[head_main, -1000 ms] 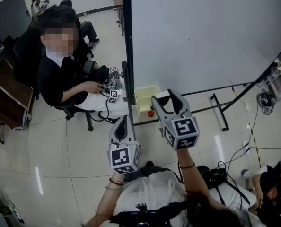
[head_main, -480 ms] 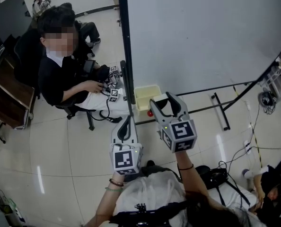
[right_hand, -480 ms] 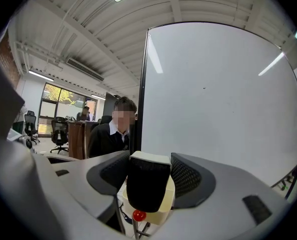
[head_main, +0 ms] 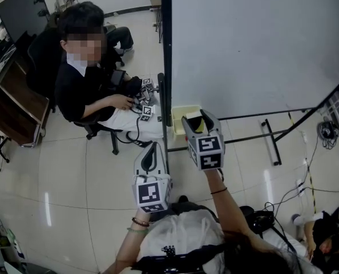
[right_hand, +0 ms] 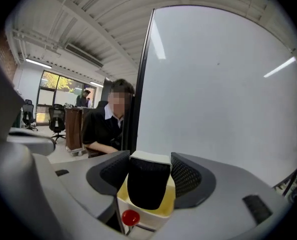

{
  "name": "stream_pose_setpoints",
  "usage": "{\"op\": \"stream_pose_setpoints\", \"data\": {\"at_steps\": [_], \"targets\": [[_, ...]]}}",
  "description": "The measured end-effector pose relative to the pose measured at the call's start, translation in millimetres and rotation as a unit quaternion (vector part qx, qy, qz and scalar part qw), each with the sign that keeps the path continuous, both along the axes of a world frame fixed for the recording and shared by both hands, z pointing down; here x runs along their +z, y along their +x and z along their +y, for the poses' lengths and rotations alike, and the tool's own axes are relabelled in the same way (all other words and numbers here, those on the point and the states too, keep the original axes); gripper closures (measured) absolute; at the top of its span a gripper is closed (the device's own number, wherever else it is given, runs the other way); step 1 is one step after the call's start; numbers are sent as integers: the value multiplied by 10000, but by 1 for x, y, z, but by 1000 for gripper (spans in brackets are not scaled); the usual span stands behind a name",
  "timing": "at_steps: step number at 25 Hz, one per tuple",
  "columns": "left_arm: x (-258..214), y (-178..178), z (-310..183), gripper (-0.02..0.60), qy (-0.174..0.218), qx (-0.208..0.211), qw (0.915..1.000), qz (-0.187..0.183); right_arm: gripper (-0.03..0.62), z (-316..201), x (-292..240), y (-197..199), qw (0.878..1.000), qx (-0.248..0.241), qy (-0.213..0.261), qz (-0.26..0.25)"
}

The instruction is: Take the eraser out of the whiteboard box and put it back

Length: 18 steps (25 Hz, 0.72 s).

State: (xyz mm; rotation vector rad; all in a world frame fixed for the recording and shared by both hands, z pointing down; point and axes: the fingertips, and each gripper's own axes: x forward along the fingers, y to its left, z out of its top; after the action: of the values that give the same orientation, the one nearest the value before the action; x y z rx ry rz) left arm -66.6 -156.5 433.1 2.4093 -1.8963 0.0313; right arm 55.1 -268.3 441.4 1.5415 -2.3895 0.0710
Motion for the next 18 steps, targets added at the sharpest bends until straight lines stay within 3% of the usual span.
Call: {"op": "stream_pose_setpoints", "data": {"at_steps": [4,8,18], "targets": [[6,-11,6,578,-123,-92,9998,-124,316,1,58,-11,9967,-161,-799,0],[6,-14,5,580,-159,-163,9997,-122,260,7,72,-9,9943,-175,-989,-368],[3,0,1,579,-145,27,9998,-161,299,37,-12,9,9933,-14,129,-1152]]}}
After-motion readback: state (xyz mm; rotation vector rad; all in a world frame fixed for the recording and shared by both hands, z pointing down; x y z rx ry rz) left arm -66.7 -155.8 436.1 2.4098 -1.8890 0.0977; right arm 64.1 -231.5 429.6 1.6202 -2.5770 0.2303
